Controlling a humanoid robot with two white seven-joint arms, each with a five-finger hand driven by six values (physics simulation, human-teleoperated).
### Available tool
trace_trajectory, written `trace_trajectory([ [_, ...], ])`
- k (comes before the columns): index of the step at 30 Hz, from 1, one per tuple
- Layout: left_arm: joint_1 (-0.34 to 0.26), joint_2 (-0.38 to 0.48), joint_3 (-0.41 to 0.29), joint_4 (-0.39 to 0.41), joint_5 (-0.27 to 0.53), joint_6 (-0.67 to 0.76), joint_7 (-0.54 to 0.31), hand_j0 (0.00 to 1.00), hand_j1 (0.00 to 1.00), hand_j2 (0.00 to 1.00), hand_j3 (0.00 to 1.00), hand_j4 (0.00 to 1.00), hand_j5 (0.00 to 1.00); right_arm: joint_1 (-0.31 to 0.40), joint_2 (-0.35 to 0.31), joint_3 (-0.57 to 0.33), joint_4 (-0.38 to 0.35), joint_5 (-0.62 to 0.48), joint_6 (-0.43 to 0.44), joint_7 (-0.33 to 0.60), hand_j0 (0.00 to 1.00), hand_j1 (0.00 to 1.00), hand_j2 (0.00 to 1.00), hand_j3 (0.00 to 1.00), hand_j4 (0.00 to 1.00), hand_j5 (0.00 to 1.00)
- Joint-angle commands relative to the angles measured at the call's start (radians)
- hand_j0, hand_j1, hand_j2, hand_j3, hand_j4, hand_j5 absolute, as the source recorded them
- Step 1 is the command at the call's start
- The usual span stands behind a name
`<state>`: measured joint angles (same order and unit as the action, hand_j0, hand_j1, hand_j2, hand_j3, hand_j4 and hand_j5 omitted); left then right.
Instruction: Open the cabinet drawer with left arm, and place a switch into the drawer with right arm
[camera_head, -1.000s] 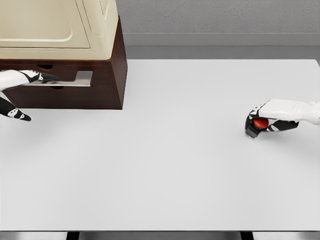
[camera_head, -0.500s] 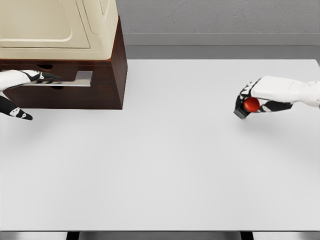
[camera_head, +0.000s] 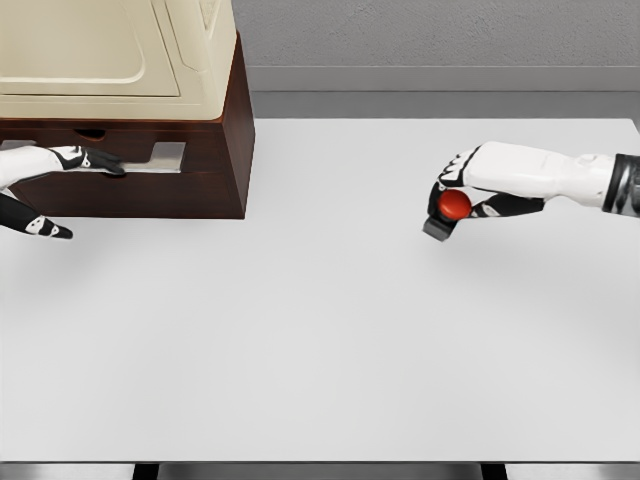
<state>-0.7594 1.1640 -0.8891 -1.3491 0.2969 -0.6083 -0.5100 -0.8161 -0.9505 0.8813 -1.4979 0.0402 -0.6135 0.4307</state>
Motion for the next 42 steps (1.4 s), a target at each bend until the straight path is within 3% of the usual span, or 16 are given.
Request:
trace_trajectory([
  [1, 0.002, 0.003, -0.002, -0.005, 0.013, -0.003, -0.005, 0.82, 0.82, 0.82, 0.82, 0.82, 0.82, 0.0, 0.007, -0.002, -0.01, -0.014, 0.003, -0.004, 0.53, 0.53, 0.53, 0.53, 0.53, 0.53],
  [14, 0.0, 0.016, -0.002, -0.015, 0.034, -0.003, -0.024, 0.81, 0.81, 0.81, 0.81, 0.81, 0.81, 0.003, 0.025, -0.002, -0.004, -0.128, 0.003, -0.004, 0.53, 0.53, 0.53, 0.53, 0.53, 0.53],
  [42, 0.046, 0.091, -0.007, -0.117, 0.071, -0.003, -0.022, 0.81, 0.81, 0.81, 0.81, 0.81, 0.81, -0.029, 0.136, -0.004, 0.019, -0.174, 0.003, -0.003, 0.53, 0.53, 0.53, 0.53, 0.53, 0.53],
])
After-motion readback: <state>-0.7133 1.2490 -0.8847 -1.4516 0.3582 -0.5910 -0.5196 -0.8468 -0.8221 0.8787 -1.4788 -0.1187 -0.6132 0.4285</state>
